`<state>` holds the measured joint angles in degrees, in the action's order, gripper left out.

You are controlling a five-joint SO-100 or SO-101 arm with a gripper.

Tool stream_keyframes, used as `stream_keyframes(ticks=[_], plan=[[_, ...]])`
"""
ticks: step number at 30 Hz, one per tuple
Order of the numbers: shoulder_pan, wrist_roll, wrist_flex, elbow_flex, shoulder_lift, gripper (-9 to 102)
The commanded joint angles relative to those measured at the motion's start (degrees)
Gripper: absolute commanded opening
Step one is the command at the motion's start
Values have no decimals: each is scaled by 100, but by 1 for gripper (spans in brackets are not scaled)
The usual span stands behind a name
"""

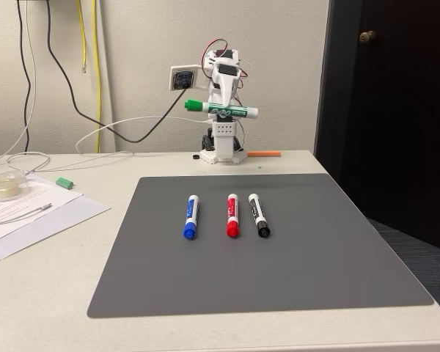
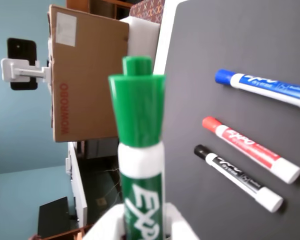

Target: Pick up the green marker.

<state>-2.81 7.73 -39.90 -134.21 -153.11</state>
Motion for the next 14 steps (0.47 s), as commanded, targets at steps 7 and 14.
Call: stream_keyframes(ticks=[7, 14], plan=[[149, -475, 167, 44, -35, 3], [167, -580, 158, 35, -26, 3]])
